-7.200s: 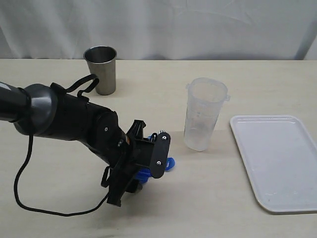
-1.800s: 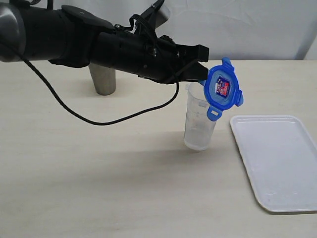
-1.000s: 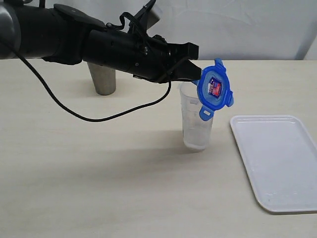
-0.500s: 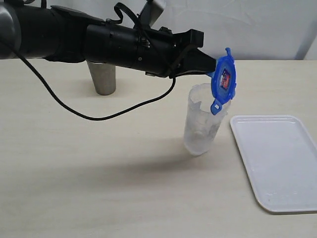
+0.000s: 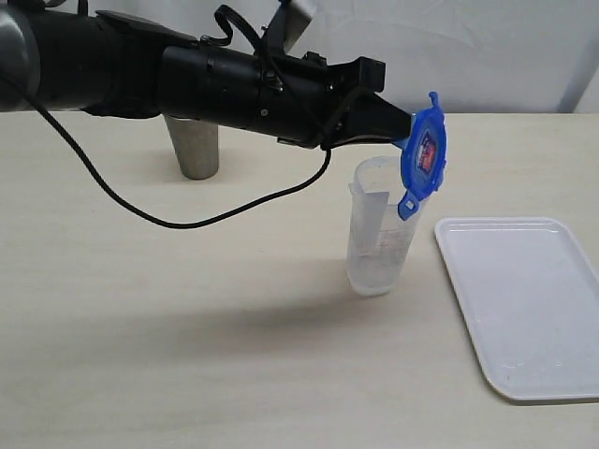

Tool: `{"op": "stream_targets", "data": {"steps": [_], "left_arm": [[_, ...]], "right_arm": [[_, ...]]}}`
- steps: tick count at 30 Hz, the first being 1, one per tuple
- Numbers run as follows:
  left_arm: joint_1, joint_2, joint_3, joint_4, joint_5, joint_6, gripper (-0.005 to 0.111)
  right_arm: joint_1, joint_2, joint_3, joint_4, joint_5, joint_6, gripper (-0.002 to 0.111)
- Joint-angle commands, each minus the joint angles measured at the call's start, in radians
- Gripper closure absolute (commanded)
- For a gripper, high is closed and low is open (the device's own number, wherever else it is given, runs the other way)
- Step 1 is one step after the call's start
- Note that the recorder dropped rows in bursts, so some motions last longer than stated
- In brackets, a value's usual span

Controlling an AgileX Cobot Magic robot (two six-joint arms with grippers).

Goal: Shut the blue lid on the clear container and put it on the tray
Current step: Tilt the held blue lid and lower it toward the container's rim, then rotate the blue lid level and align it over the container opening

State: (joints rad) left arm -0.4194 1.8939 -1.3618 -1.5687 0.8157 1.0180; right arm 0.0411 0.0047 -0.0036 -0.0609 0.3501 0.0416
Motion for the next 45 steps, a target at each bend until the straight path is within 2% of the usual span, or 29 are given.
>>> {"op": "stream_targets", "data": {"steps": [1,8,14,23,28,33,40,45], "left_arm": [[0.002,-0.001,-0.006,0.016,0.003,-0.005,0.107],[0.002,-0.001,-0.006,-0.003,0.037,-0.020,0.107],[0.005,-0.001,-0.057,0.041,0.222,-0.011,0.107],[0.005,-0.001,-0.187,0.424,0.266,-0.002,0.107],[0.005,-0.001,-0.234,0.534,0.290,-0.002,0.107],[0.005,-0.001,-0.296,0.547,0.365,0.000,0.107],[-0.011,-0.001,-0.309,0.563,0.376,0.008,0.107],[-0.016,-0.001,-0.307,0.394,0.297,-0.002,0.107]], "right_arm": [[-0.003,-0.005,0.004,0.001,-0.005,0.001,0.104],[-0.003,-0.005,0.004,0.001,-0.005,0.001,0.104],[-0.003,-0.005,0.004,0.001,-0.005,0.001,0.104],[-0.003,-0.005,0.004,0.001,-0.005,0.001,0.104],[-0.003,-0.005,0.004,0.001,-0.005,0.001,0.104],[-0.003,-0.005,0.004,0.001,-0.005,0.001,0.104],[-0.003,-0.005,0.004,0.001,-0.005,0.001,0.104],[-0.003,-0.005,0.004,0.001,-0.005,0.001,0.104]]}}
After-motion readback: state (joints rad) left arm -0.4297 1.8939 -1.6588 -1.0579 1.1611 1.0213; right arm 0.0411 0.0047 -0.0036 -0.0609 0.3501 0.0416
